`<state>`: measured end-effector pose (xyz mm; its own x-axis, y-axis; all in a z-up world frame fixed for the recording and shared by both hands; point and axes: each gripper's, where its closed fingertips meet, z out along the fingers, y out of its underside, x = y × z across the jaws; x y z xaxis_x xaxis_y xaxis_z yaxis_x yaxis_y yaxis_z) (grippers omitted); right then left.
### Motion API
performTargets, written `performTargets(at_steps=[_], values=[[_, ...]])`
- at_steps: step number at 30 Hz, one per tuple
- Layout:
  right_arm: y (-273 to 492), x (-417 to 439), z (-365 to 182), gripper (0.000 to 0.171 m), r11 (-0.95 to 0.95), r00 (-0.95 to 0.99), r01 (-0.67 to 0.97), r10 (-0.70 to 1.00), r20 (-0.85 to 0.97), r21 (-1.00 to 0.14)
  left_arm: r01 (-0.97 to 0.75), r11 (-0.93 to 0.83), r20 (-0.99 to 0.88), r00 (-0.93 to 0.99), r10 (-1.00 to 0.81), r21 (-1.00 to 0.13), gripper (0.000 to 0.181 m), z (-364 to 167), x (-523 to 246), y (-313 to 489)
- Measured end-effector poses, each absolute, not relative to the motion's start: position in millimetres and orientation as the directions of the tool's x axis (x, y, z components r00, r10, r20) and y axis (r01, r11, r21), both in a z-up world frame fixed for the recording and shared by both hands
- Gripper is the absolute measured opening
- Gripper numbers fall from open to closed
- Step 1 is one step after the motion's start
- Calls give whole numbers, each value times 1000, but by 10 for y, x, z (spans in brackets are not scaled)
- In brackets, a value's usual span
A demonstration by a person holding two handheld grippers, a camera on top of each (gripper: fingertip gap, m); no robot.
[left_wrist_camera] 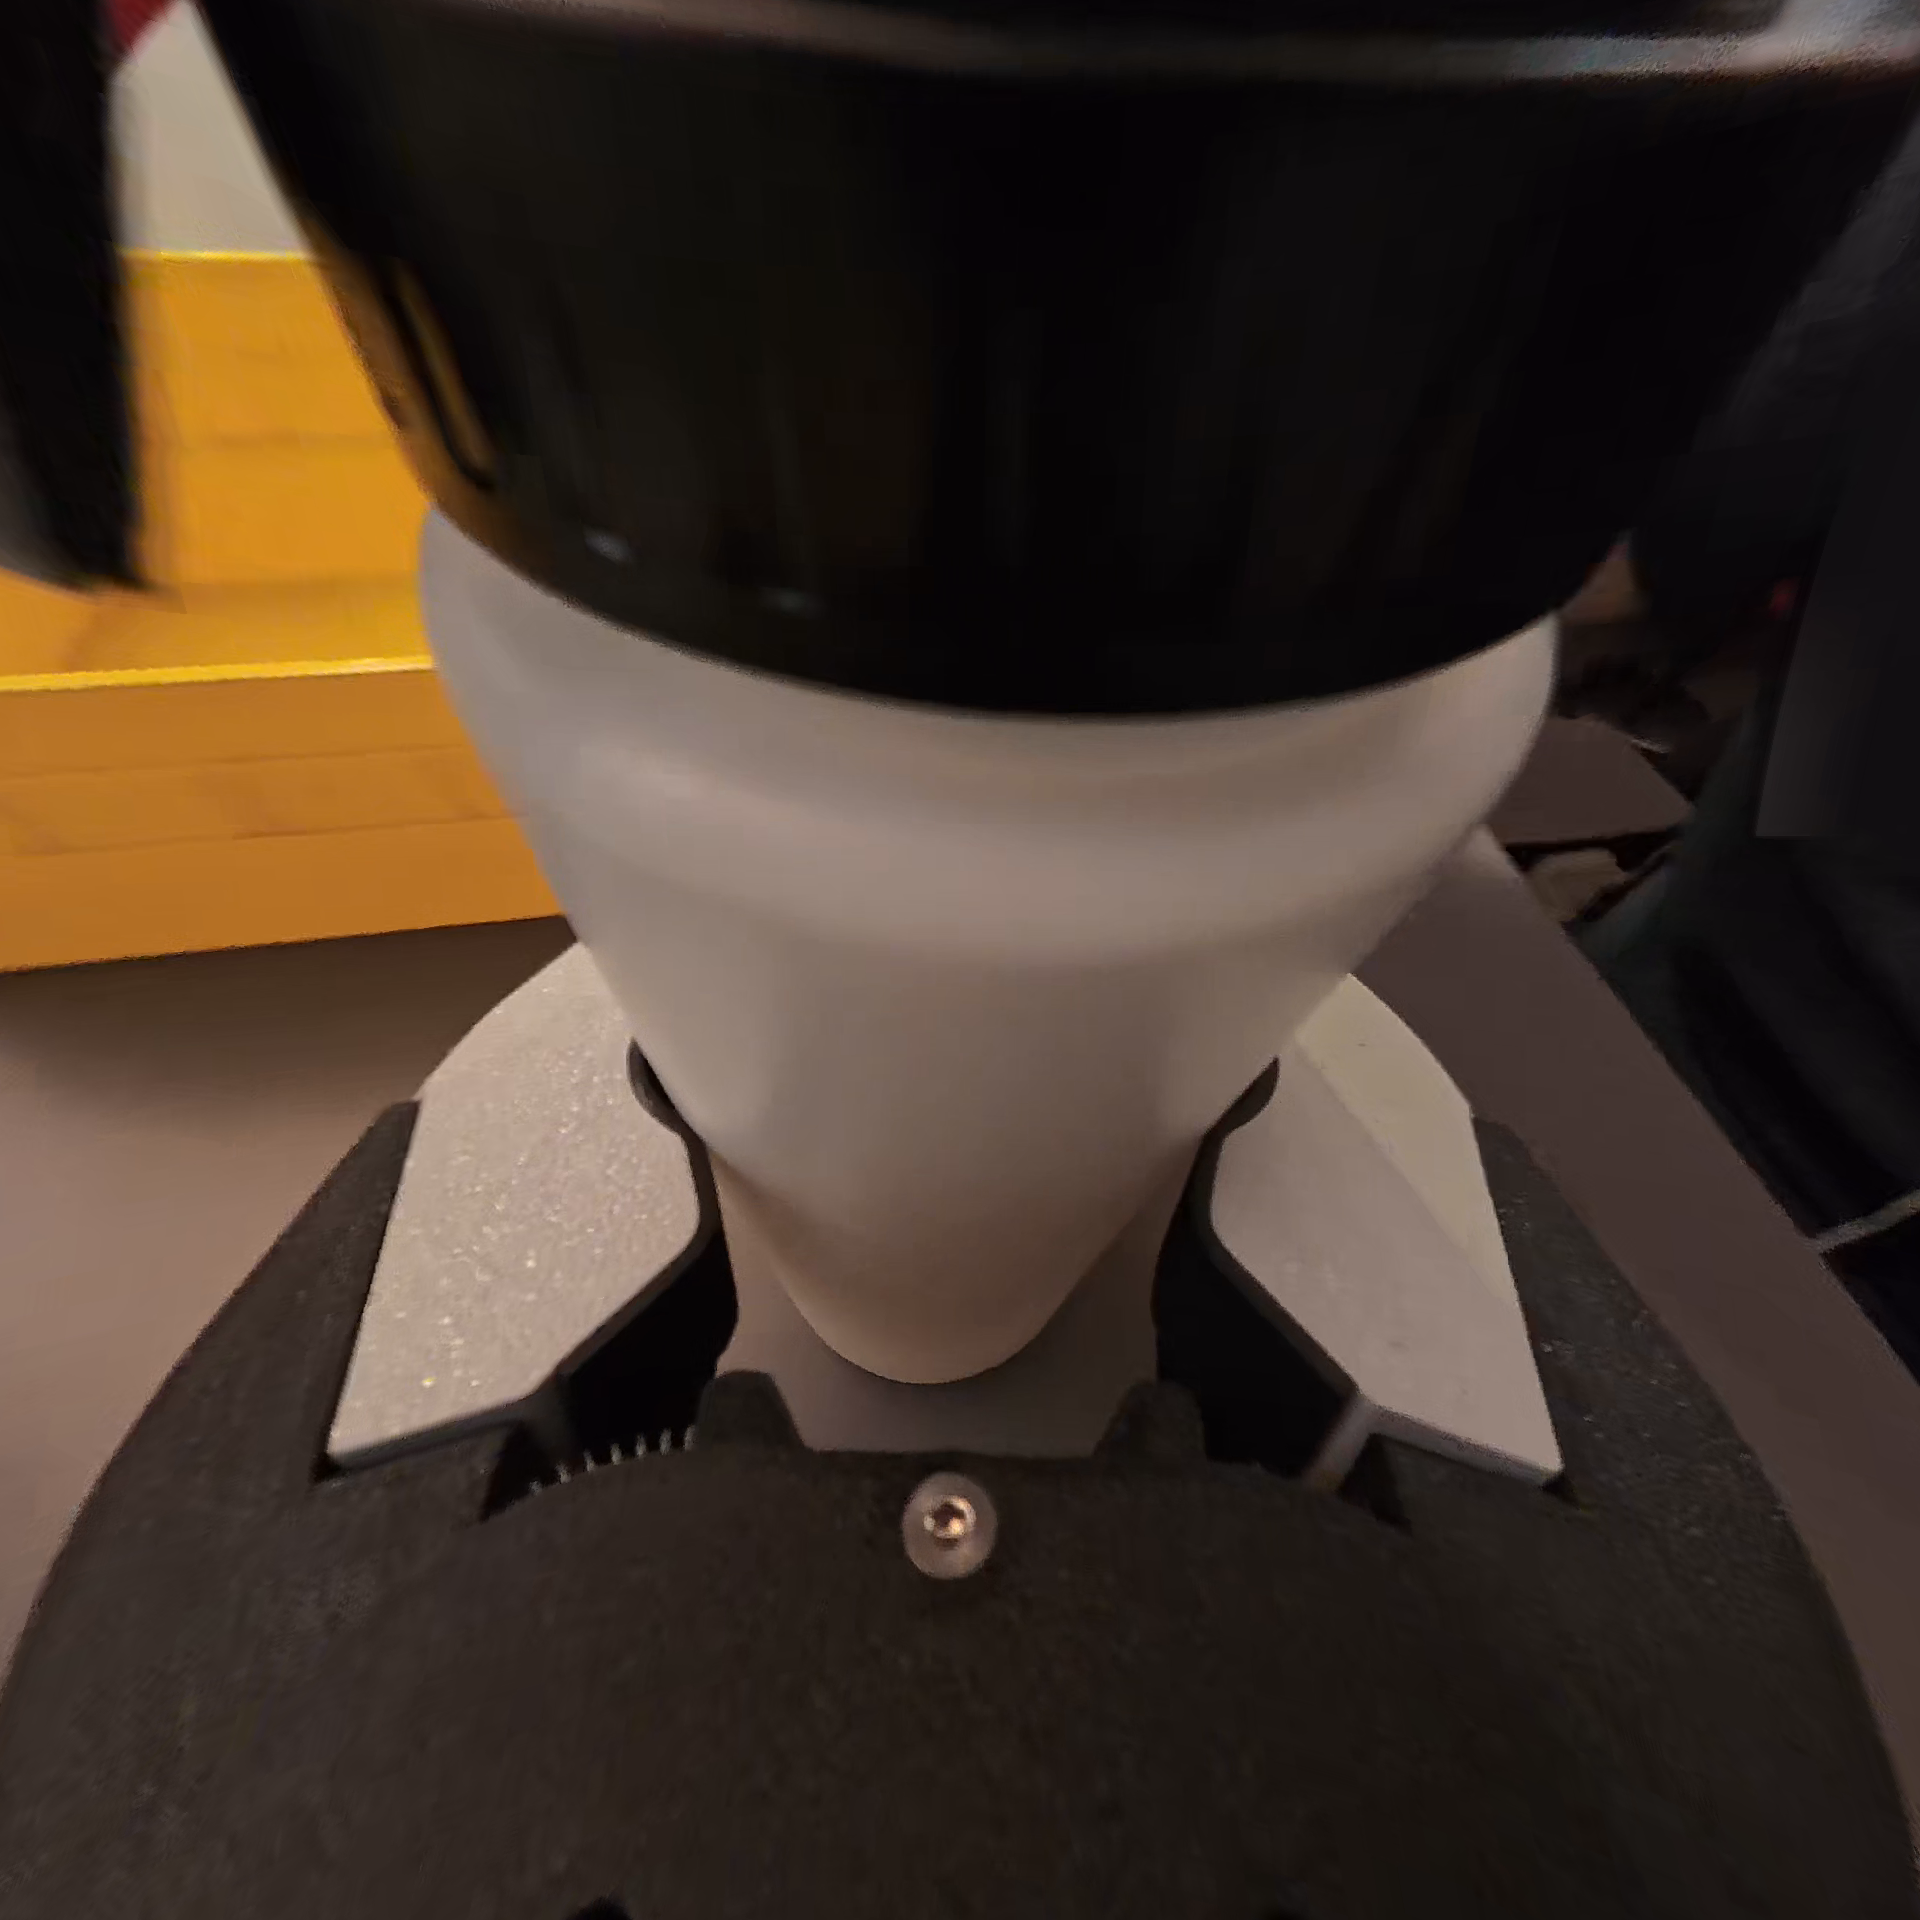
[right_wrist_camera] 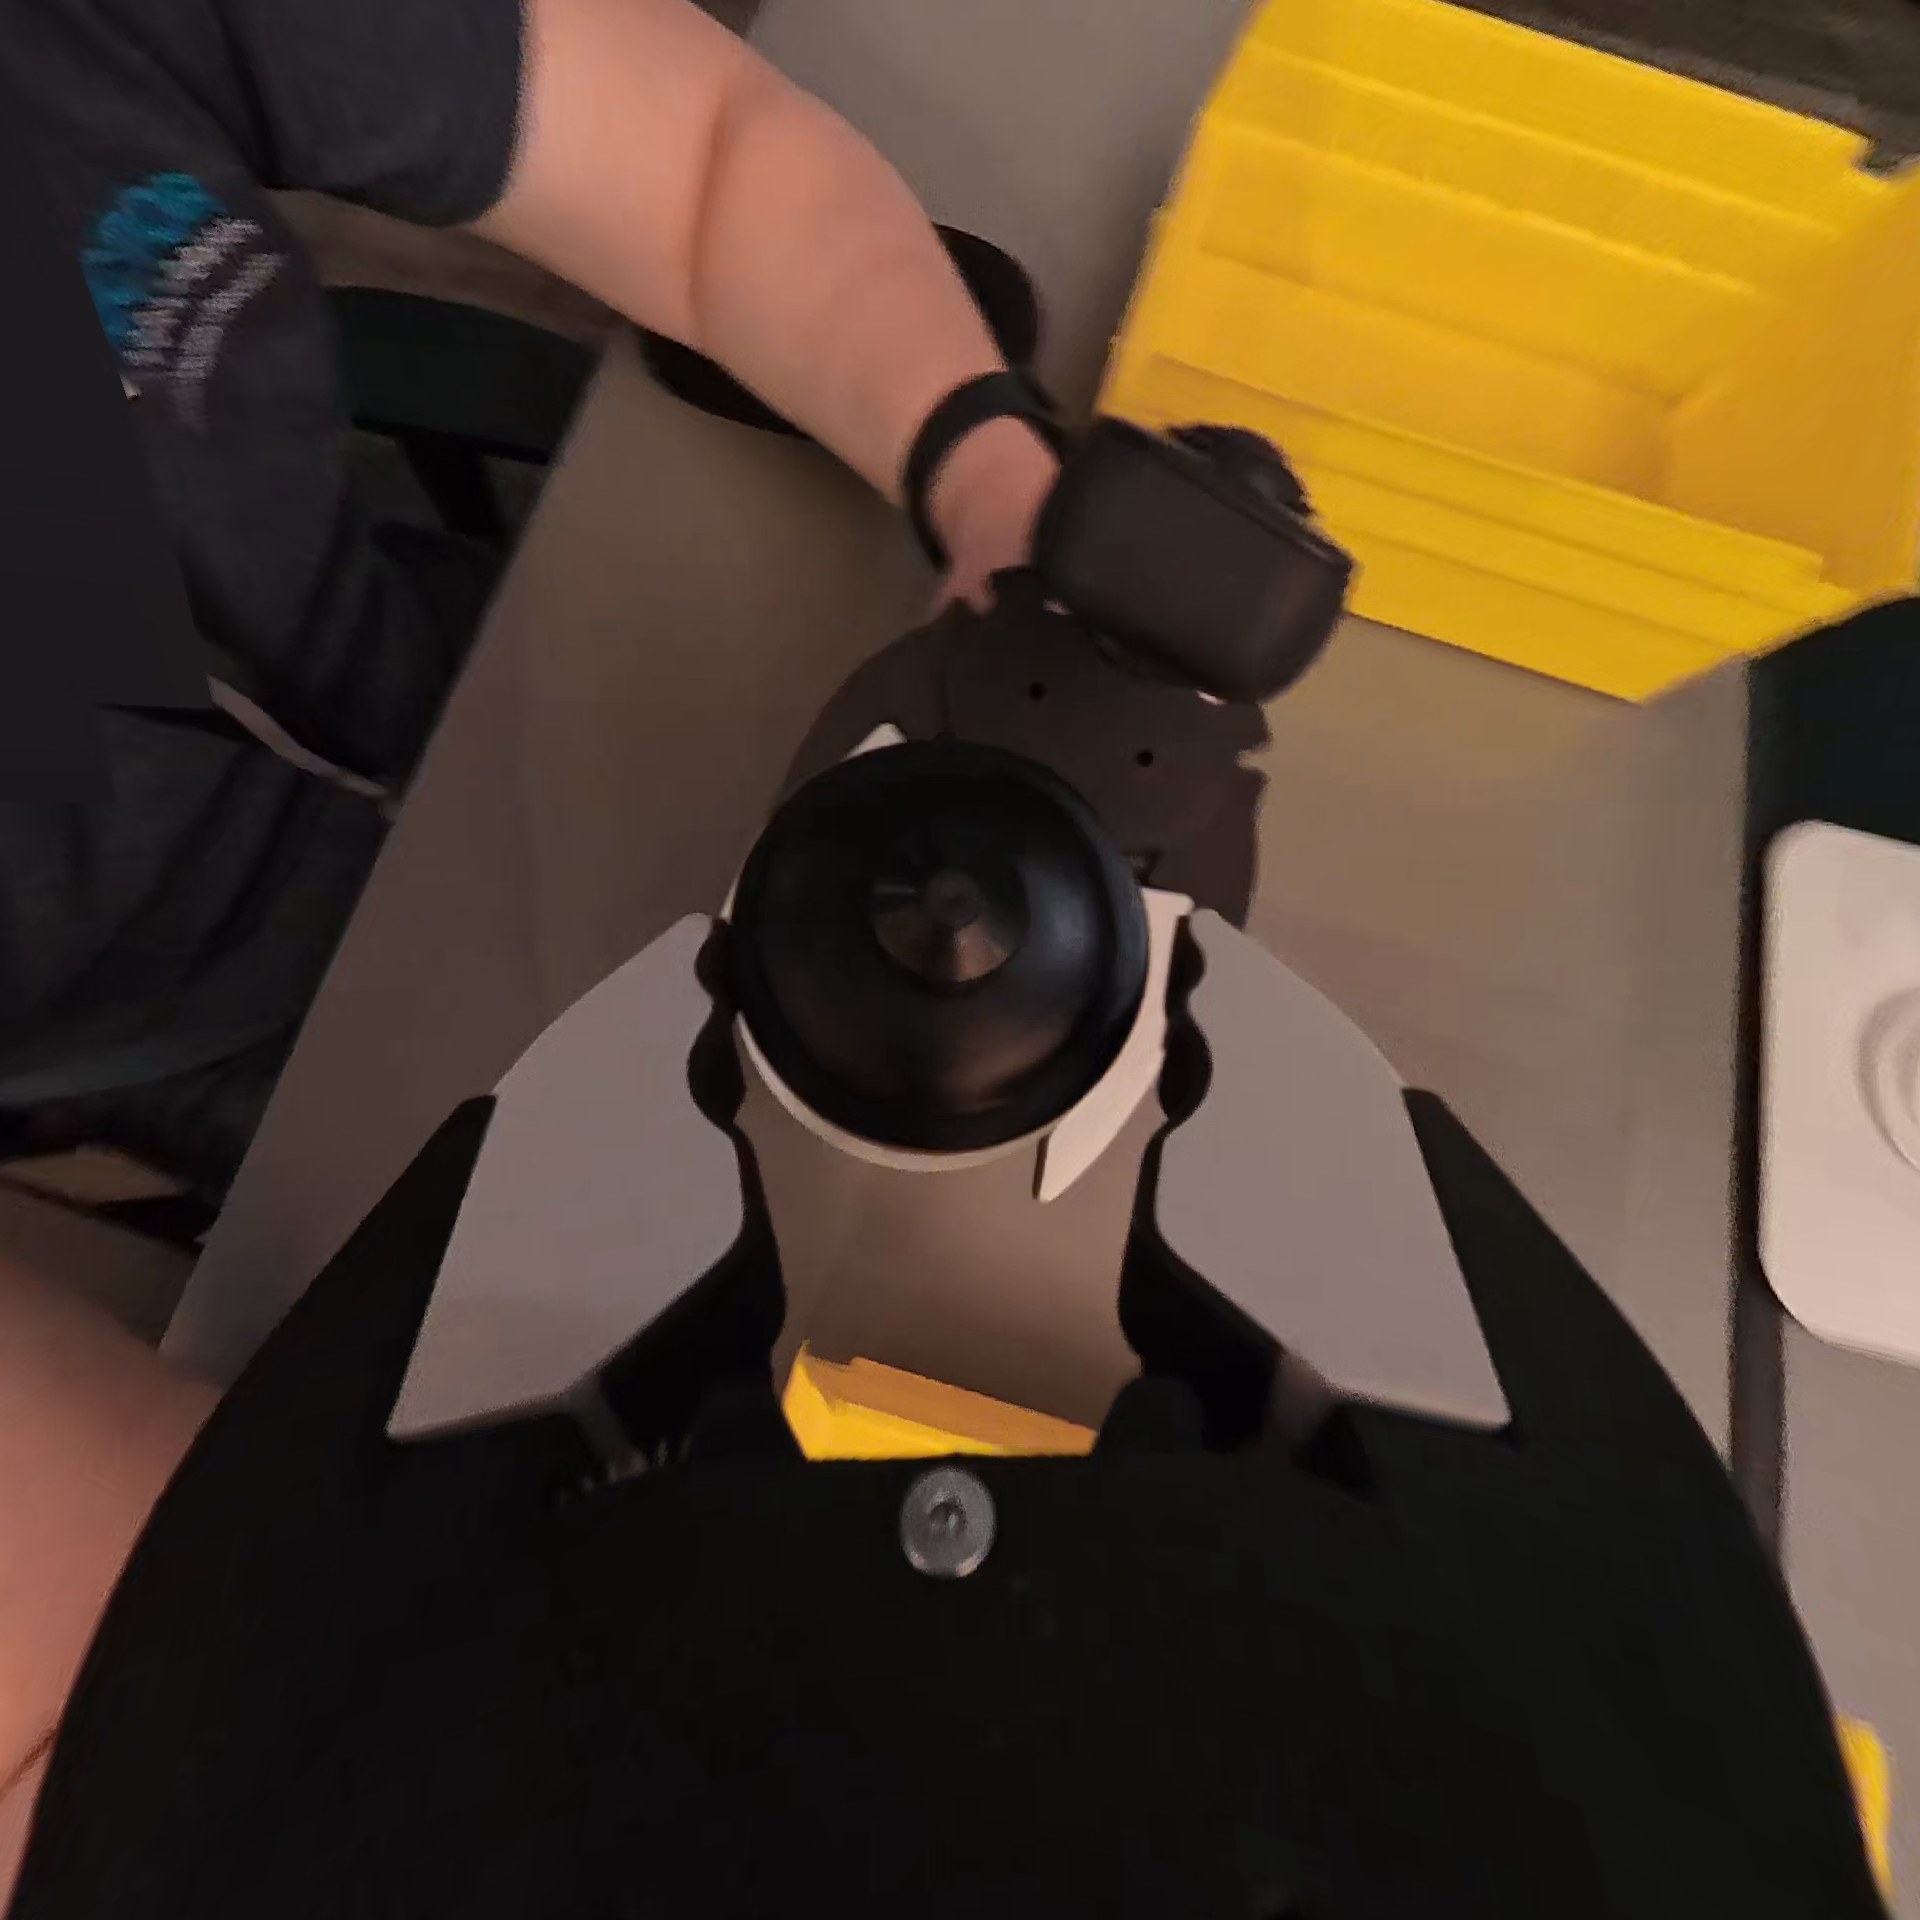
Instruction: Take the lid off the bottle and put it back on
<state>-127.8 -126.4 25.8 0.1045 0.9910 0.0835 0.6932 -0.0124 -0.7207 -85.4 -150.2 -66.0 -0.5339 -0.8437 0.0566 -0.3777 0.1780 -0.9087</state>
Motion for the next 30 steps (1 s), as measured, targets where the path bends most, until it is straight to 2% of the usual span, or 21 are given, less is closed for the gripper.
performTargets(at_steps=[3, 6, 9, 10, 13, 18, 22, 25, 30], values=[[-990, -1204, 286, 88, -148, 327, 706, 936, 133, -693, -395, 123, 50, -400, -915, -910, 102, -656, -775, -1226], [-868, -1208, 298, 90, -372, 540, 616, 841, 30, -694, -405, 69, 57, -292, -955, -912, 102, -651, -742, -1019], [-760, -1165, 255, 81, -499, 671, 556, 742, 4, -665, -413, 61, 56, -264, -963, -909, 102, -655, -738, -975], [-753, -1159, 244, 77, -491, 670, 570, 742, 26, -659, -413, 68, 50, -268, -962, -908, 102, -655, -740, -983], [-829, -1183, 236, 77, -440, 599, 621, 800, 29, -649, -410, 99, 53, -342, -938, -907, 102, -657, -771, -1099], [-1201, -1288, 247, 77, -161, 226, 704, 974, 3, -691, -375, 173, 66, -546, -835, -911, 102, -656, -874, -1505], [-1428, -1360, 251, 77, 74, -31, 678, 997, 72, -731, -344, 219, 50, -627, -777, -913, 102, -655, -939, -1691], [-1404, -1365, 242, 78, 55, -20, 673, 998, 56, -737, -360, 196, 64, -598, -799, -912, 102, -655, -908, -1639], [-1018, -1239, 196, 86, -148, 301, 747, 944, 132, -649, -392, 117, 45, -382, -923, -912, 102, -651, -762, -1197]])
